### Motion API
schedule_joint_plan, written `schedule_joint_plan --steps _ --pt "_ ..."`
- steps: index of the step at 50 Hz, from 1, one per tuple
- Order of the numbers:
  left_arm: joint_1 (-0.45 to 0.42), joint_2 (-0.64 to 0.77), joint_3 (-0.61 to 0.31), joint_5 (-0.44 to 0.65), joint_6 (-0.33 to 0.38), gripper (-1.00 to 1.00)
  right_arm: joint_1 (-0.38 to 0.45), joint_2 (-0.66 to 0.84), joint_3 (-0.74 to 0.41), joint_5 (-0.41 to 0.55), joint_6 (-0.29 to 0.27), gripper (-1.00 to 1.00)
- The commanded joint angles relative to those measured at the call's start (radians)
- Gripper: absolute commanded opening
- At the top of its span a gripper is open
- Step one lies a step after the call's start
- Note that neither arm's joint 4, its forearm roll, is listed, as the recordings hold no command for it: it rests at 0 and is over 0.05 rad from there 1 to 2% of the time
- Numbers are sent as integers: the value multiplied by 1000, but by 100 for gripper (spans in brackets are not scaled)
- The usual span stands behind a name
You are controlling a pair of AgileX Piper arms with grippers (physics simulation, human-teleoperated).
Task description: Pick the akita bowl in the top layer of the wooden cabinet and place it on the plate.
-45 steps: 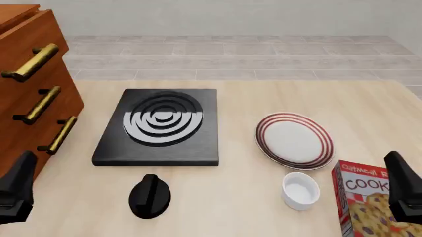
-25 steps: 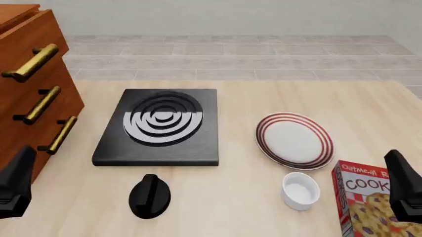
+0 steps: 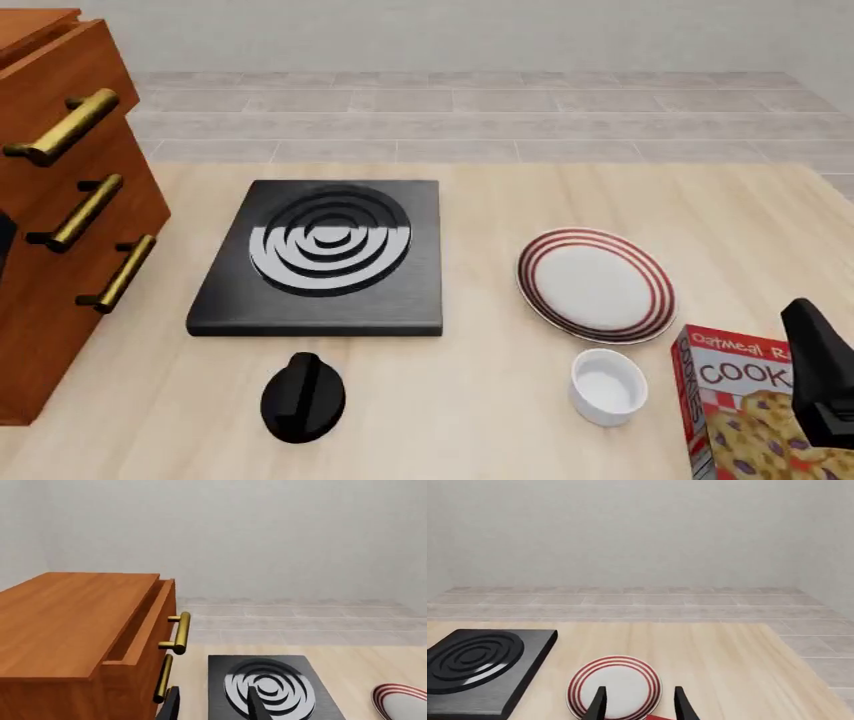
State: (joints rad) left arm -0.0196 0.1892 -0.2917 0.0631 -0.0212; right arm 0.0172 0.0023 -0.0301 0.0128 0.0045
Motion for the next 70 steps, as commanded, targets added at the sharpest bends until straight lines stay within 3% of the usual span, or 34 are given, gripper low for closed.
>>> schedule_joint_plan --steps 1,13,21,30,32,38,42,43,55,59,60,62,63,70 --pt "3 99 -146 52 -5 100 2 0 0 -1 0 100" --pt "2 202 -273 116 18 100 3 0 -5 3 3 100" --pt "-10 261 -395 174 95 100 5 -1 -7 5 6 100" --pt "-20 350 -498 221 111 100 3 -1 -8 6 7 100" --pt "-28 365 -527 238 156 100 4 -1 -6 6 8 100" --pt "-33 418 -599 296 147 100 7 -1 -8 7 8 100" --pt "9 441 -630 317 197 100 4 0 -7 7 8 100" --pt "-3 459 -657 340 139 100 5 0 -7 7 8 100" --pt "40 555 -752 429 198 100 7 0 -7 6 8 100" --pt "53 591 -785 475 152 100 7 0 -6 6 8 100" --pt "62 595 -786 479 191 100 8 0 -6 6 7 100" --pt "73 602 -797 490 188 100 8 0 -6 6 8 100" --pt "76 625 -820 516 124 100 7 0 -5 6 8 100" --pt "80 657 -851 554 134 100 5 0 -6 7 9 100"
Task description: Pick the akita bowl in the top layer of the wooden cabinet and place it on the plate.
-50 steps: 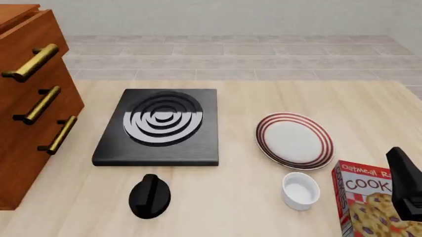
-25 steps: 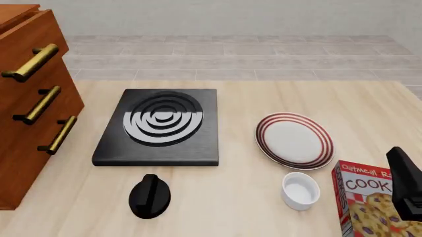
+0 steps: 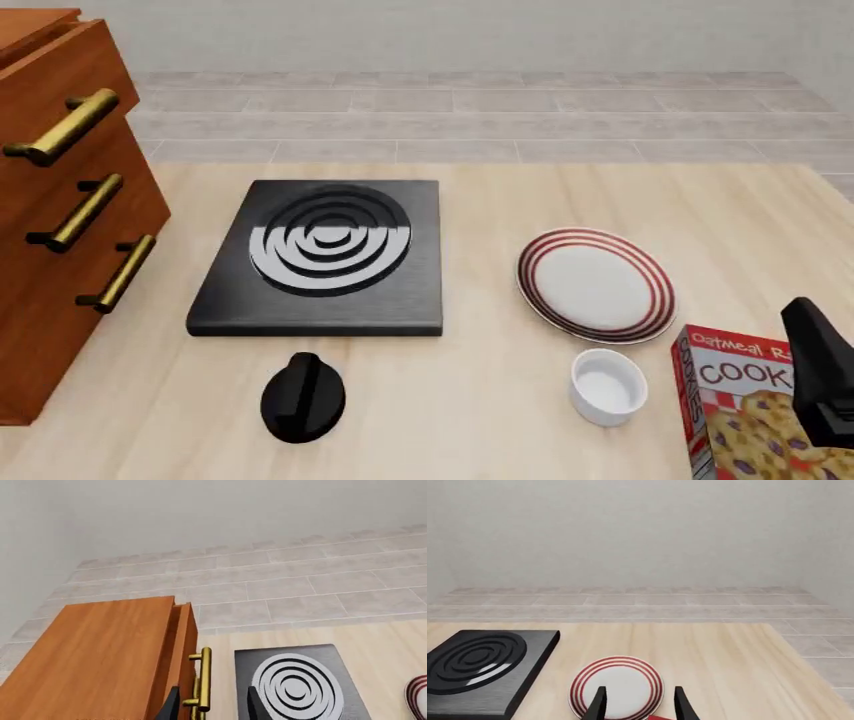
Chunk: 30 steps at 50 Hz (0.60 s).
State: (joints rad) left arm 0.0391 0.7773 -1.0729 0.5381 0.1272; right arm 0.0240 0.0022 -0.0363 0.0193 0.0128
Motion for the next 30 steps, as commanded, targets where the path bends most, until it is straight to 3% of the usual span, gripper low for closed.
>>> schedule_joint_plan --steps 1,3,4,7,10,12,14,17,19,21,30 --pt "27 71 -71 82 -15 100 -2 0 1 0 1 100" --pt "26 84 -74 98 -15 100 -1 0 2 0 2 100" --pt "49 98 -70 101 21 100 -1 0 3 -1 2 100" --pt "42 115 -86 114 -41 100 -1 0 4 -2 2 100" --pt "48 127 -87 116 -21 100 -2 0 5 -3 2 100" --pt "104 148 -74 113 48 100 -4 1 5 -4 0 100" --pt "96 152 -77 119 2 100 -5 2 6 -6 -1 100" --pt "110 157 -66 123 25 100 -5 2 7 -6 -2 100" --pt "97 168 -70 135 -27 100 -6 3 6 -6 -3 100" --pt "148 186 -54 124 44 100 -6 2 6 -8 -7 100" --pt "155 207 -44 137 -2 100 0 4 7 -6 -6 100"
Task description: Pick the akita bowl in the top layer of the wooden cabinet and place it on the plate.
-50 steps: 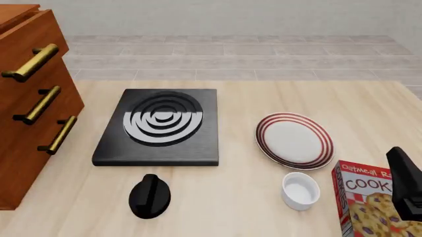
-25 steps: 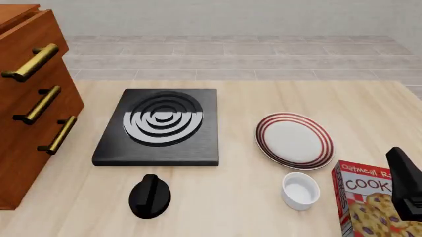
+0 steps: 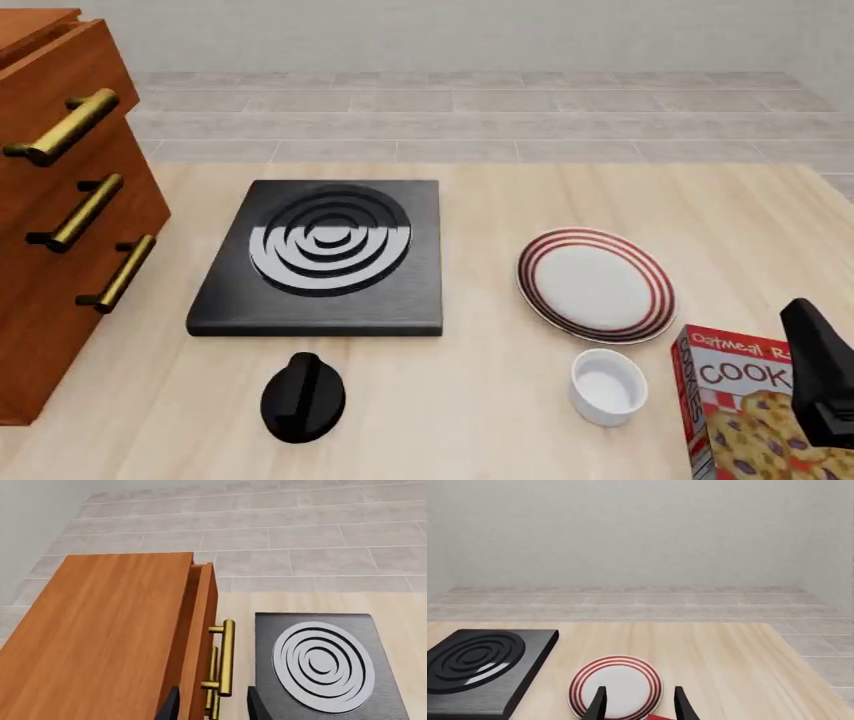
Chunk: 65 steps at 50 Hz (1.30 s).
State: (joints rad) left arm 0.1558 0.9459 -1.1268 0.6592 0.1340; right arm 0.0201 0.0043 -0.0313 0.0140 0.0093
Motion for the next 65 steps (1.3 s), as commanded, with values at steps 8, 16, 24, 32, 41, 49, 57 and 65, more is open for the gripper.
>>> schedule_joint_plan --steps 8,16,24,32,41,49,57,65 --pt "81 39 35 2 8 100 7 1 2 1 -4 100" --pt "102 42 66 -13 14 100 9 1 2 1 -4 100" --pt "113 45 89 -28 16 100 10 1 1 1 -5 100" --pt "114 40 122 -38 8 100 10 0 4 0 -4 100" --pt "116 30 160 -43 -8 100 11 -1 4 0 -5 100" --pt "121 23 186 -49 -14 100 11 0 3 1 -5 100" --pt "125 20 230 -70 -24 100 11 -1 1 4 -5 100" --pt "131 26 255 -85 -22 100 11 -1 1 4 -5 100"
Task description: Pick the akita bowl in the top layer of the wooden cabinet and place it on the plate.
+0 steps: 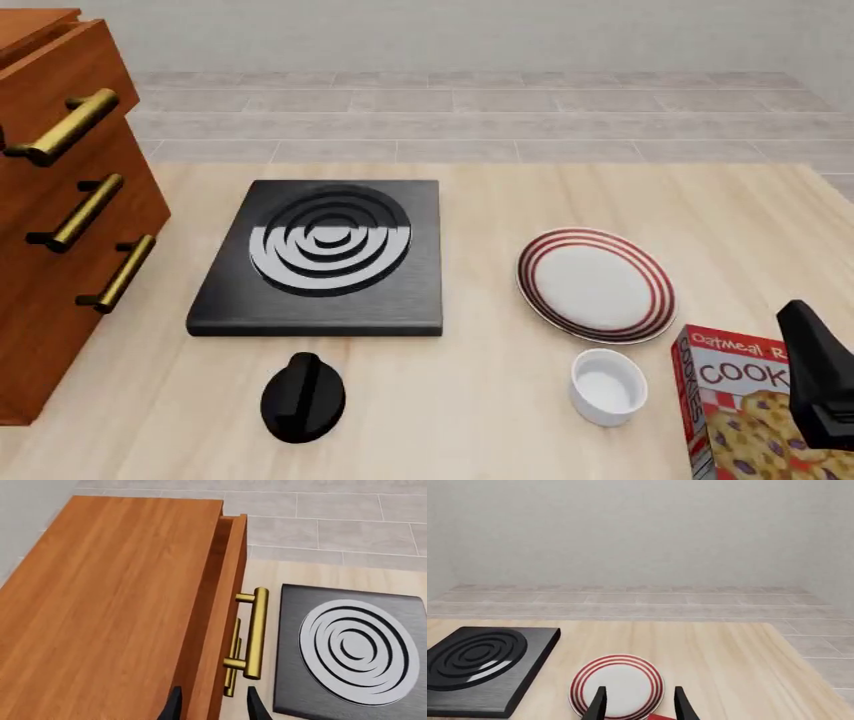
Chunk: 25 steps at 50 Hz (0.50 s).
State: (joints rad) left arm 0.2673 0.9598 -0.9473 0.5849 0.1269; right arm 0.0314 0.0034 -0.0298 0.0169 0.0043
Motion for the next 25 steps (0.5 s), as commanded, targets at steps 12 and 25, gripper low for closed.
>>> schedule_joint_plan --steps 12,25 --pt "-47 31 97 -8 -60 100 -4 1 2 -2 1 100" --pt "-113 46 114 -3 -125 100 -8 1 -3 0 4 100"
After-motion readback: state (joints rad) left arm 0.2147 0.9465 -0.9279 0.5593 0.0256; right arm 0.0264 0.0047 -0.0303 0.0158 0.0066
